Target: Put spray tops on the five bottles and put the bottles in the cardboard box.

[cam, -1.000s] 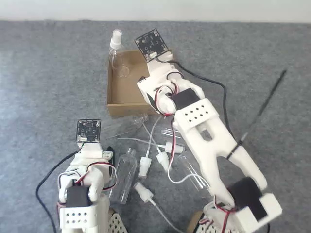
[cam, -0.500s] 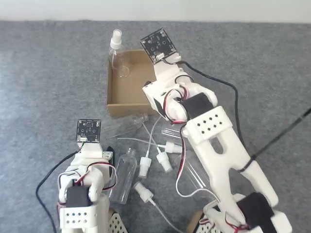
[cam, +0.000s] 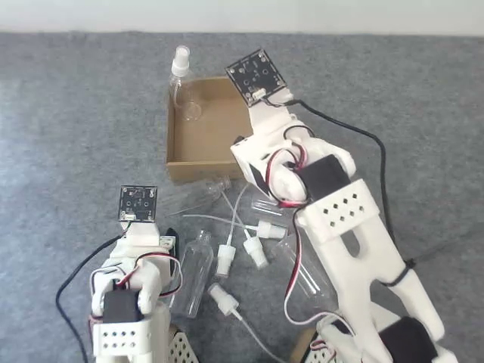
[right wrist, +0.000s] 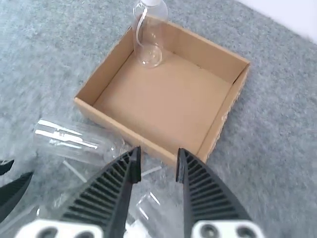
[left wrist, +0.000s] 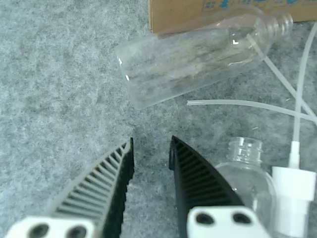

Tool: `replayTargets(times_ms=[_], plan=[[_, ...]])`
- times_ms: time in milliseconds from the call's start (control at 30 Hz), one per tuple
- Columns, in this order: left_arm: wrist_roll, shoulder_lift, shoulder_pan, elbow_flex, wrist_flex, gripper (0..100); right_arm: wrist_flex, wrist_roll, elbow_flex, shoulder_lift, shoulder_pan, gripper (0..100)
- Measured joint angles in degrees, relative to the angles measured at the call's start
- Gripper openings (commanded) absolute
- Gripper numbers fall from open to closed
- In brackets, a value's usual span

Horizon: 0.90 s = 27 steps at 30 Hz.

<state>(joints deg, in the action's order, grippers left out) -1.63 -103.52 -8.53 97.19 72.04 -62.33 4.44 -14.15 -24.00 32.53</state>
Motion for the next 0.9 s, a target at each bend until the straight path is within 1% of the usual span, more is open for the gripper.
replayTargets(times_ms=[233, 367, 600, 900], plan=[[0.0, 0.0, 0.0, 0.0, 0.0, 11, -3.9, 0.0, -1.0, -3.9, 0.0, 8.5], [0.0, 0.0, 0.0, 0.0, 0.0, 11, -3.6, 0.0, -6.5, -8.2, 0.0, 8.7], [0.0, 0.0, 0.0, 0.0, 0.0, 11, 0.7, 0.0, -19.2, -19.2, 0.0, 8.7], [0.0, 0.0, 0.0, 0.0, 0.0, 11, 0.9, 0.0, -27.3, -28.0, 0.0, 8.7]])
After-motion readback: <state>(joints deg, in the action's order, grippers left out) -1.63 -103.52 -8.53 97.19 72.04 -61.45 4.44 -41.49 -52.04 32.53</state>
